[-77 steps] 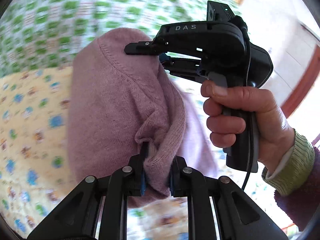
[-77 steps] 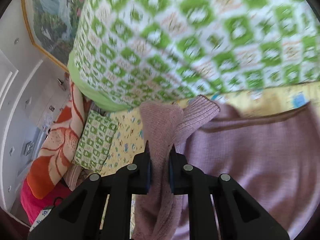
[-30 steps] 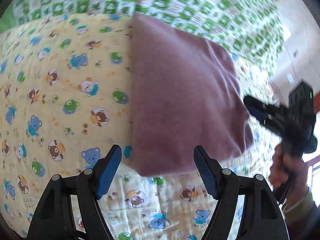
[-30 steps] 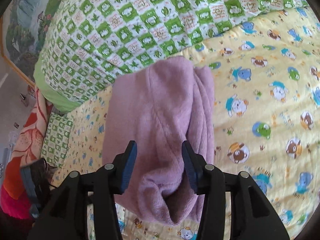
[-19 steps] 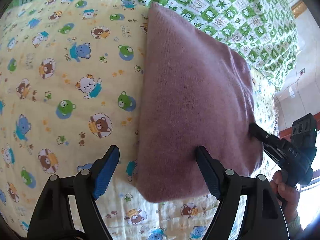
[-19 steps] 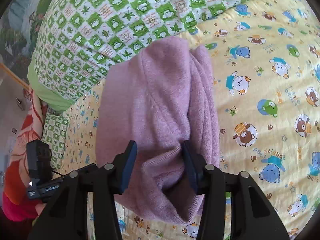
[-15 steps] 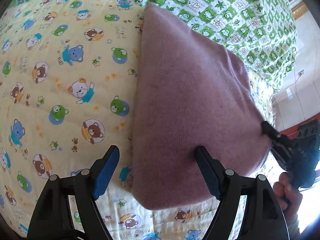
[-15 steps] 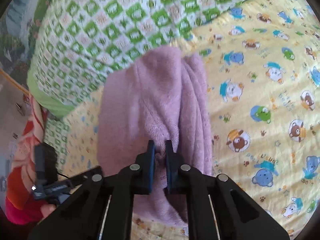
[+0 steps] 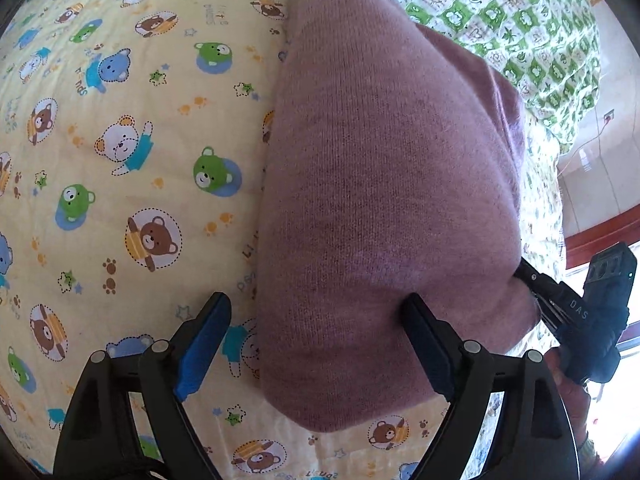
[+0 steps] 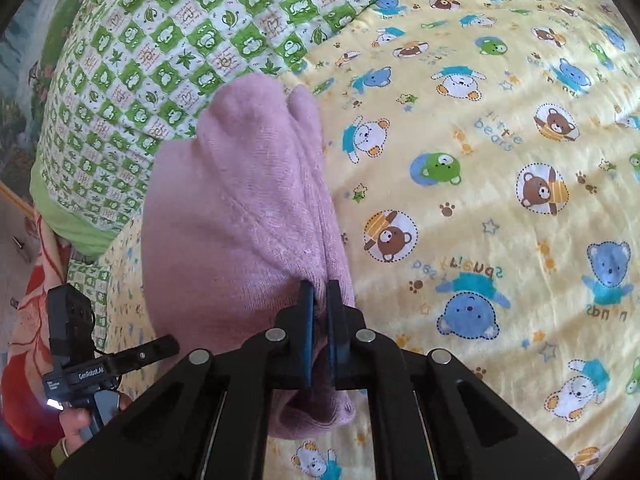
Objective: Fold small clothes
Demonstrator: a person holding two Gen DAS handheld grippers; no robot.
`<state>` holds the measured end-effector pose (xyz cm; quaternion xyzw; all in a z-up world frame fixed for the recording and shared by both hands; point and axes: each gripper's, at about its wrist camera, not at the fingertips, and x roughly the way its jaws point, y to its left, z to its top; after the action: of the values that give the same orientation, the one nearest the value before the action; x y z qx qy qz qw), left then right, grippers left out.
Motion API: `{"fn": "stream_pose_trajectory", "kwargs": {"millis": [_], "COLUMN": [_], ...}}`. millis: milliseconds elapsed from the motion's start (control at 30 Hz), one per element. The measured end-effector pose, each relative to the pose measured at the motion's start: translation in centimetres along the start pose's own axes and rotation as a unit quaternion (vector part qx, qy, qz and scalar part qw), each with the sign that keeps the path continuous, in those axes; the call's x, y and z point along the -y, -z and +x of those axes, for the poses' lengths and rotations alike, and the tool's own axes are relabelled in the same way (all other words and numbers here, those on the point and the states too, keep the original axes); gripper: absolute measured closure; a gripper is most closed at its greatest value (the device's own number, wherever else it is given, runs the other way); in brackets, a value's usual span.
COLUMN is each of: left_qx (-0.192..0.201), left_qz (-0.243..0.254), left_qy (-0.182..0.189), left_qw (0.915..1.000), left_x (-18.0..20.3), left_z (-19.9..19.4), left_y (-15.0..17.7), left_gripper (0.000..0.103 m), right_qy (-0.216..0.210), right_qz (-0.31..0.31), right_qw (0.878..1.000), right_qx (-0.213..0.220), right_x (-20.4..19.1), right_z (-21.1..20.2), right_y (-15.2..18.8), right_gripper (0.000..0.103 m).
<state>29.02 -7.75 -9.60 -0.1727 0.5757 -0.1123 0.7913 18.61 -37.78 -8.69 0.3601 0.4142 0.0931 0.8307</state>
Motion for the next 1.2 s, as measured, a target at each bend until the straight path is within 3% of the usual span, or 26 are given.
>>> {"fn": "stream_pose_trajectory", "kwargs": {"millis": [100, 200, 267, 333, 633, 900, 1200], "left_qx": [0.003, 0.009, 0.017, 0.024, 0.043, 0.055, 0.064], "left_qz": [0.002, 0.008, 0.009, 0.007, -0.012, -0.034, -0.010], "left_qy": [0.001, 0.000, 0.002, 0.005, 0.005, 0.001, -0.056], "left_qw": [1.0000, 0.9999, 0.9998, 0.9997, 0.9990, 0.9979, 0.9963], "left_x": [0.0, 0.6, 0.7, 0.7, 0.4, -0.2, 1.2], "left_z": [-0.4, -0.9, -1.6, -2.2, -2.6, -1.3, 1.5], "left_y": [-0.1, -0.8, -1.2, -1.9, -7.0, -10.9, -14.1], "left_gripper": [0.015, 0.015, 0.015, 0.015, 0.015, 0.014, 0.014], "right_qy": [0.002, -0.003, 0.003, 0.007, -0.001, -0.007, 0.026], "right_qz": [-0.006, -0.007, -0.020, -0.034, -0.072, -0.054, -0.060], "right_qw": [1.000, 1.000, 1.000, 0.999, 0.997, 0.999, 0.998], "right_qx": [0.000, 0.002, 0.010, 0.028, 0.024, 0.003, 0.011], "right_x": [-0.7, -1.3, -2.2, -3.0, -5.3, -4.3, -2.8], "right_z": [0.1, -0.7, -1.6, -2.6, -0.1, 4.3, 7.1], "right_y": [-0.4, -0.8, -1.1, -1.5, -6.1, -10.2, -11.5], "right_gripper": [0.096, 0.089, 0.064, 0.052, 0.044, 0.044, 0.044]}}
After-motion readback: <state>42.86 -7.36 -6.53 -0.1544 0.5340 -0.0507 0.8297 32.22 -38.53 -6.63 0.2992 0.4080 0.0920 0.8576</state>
